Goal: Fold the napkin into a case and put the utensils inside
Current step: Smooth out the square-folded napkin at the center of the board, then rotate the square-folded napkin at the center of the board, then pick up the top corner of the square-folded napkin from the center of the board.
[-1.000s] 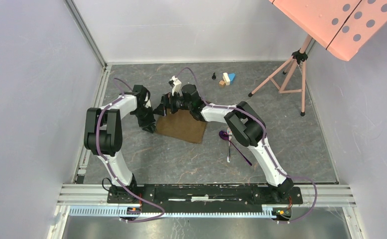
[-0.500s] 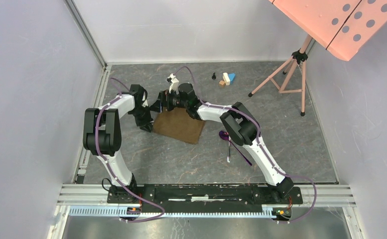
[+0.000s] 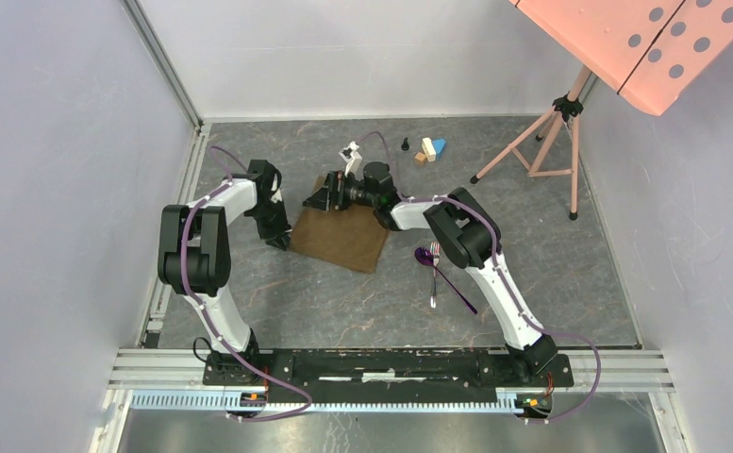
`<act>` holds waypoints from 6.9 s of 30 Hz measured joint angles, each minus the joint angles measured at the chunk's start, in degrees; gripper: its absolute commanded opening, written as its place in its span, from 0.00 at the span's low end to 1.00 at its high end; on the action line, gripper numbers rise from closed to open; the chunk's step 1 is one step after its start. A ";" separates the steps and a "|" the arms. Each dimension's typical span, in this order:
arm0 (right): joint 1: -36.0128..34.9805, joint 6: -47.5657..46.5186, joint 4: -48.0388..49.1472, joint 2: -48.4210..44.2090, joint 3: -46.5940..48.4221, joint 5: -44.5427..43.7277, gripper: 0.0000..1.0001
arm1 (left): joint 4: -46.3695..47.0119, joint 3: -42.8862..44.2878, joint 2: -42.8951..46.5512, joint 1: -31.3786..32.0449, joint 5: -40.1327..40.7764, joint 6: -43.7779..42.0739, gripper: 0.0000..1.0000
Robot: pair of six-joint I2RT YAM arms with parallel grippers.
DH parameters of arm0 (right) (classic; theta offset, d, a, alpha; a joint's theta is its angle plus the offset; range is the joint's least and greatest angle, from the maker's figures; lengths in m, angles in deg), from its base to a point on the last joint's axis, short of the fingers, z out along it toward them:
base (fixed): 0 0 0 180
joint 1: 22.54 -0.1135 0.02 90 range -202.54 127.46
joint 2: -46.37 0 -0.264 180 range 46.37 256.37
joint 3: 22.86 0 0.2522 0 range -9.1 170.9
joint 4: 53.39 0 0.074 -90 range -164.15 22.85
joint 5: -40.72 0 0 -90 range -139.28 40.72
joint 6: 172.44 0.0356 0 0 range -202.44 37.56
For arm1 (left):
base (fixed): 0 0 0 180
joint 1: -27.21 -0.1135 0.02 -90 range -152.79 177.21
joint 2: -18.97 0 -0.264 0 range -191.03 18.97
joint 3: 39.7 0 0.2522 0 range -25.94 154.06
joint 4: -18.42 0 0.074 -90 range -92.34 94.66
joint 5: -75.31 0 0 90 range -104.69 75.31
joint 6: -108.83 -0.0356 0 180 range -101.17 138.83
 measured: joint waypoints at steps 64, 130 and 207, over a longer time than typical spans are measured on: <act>7.72 -11.06 -16.06 -26.82 -21.07 -0.07 0.87 | 5.99 4.46 2.82 1.11 -20.63 5.27 0.39; -1.57 -24.35 -26.25 -49.18 -47.52 -5.11 0.73 | 1.97 -0.20 7.19 -1.22 -13.62 3.76 0.63; 6.29 -5.64 -44.68 -56.61 -54.21 -24.35 0.42 | 6.05 -16.68 40.92 10.43 -1.38 6.80 0.89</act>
